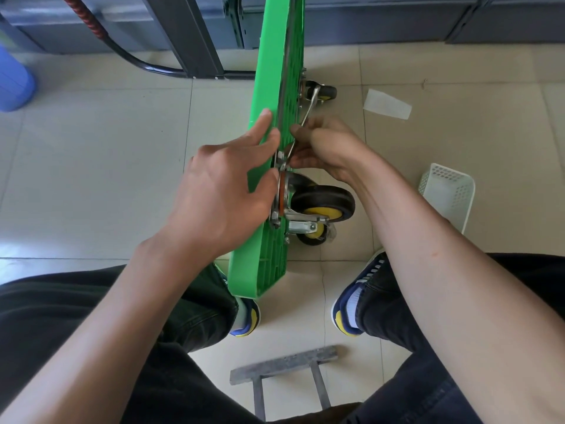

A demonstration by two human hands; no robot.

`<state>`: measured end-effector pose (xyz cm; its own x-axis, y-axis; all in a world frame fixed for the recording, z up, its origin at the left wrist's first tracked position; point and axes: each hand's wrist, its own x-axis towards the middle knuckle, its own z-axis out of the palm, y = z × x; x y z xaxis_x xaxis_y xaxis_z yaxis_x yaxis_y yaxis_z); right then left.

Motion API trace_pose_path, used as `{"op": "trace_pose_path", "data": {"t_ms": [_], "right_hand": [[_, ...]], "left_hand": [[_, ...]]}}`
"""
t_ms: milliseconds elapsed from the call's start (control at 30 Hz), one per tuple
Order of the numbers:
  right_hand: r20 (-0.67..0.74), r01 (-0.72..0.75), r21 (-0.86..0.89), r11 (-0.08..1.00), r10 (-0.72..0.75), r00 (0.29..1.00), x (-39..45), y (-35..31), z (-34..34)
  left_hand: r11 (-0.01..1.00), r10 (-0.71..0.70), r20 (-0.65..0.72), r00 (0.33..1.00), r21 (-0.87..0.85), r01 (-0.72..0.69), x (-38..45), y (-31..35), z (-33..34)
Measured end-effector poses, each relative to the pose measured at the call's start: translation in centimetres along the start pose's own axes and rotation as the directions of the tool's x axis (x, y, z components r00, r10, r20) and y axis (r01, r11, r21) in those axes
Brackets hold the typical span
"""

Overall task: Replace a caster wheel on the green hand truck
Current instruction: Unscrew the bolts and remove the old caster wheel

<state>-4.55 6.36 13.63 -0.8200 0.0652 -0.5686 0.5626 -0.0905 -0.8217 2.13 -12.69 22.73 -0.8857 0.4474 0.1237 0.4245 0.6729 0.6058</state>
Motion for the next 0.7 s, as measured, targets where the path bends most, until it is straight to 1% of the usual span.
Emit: {"op": "trace_pose_path", "data": {"t_ms": [167, 233, 300, 400, 467, 567, 633, 700], "right_hand": [[-0.004, 0.133, -0.106, 0.985, -0.134, 0.991, -1.5, -0.5, 0.0], [-0.010, 0.205, -0.170, 0.964, -0.210, 0.978, -2.3, -0.7, 0.2], [-0.026, 0.267, -0.198, 0.943, -0.277, 0.961, -3.4, -0.7, 0.5], [-0.073, 0.298, -0.171, 0.939, -0.314, 0.947, -4.9, -0.1, 0.6], [-0.092, 0.323, -0.183, 0.929, -0.343, 0.935, -5.7, 0.4, 0.6], [-0.081, 0.373, -0.264, 0.890, -0.405, 0.911, -6.6, 0.8, 0.3], [-0.051, 0.387, -0.345, 0.855, -0.429, 0.902, -7.1, 0.8, -0.2], [-0.022, 0.407, -0.391, 0.826, -0.450, 0.893, -7.6, 0.8, -0.7]], "left_hand": [[1.000, -0.004, 0.002, 1.000, 0.005, 0.004, 0.0, -0.1, 0.0], [1.000, 0.001, -0.009, 1.000, 0.011, -0.001, 0.0, -0.1, 0.0], [1.000, 0.008, -0.016, 1.000, 0.014, -0.008, 0.0, -0.2, 0.0], [1.000, 0.014, -0.021, 1.000, 0.008, -0.014, 0.0, -0.2, 0.1], [1.000, 0.012, -0.029, 0.999, 0.006, -0.012, 0.0, -0.2, 0.1], [1.000, 0.004, -0.041, 0.999, -0.002, -0.005, 0.0, -0.1, 0.1], [1.000, 0.001, -0.029, 1.000, -0.006, -0.001, -0.1, 0.1, 0.0], [1.000, -0.011, -0.012, 1.000, -0.011, 0.011, -0.1, 0.3, -0.1]]}}
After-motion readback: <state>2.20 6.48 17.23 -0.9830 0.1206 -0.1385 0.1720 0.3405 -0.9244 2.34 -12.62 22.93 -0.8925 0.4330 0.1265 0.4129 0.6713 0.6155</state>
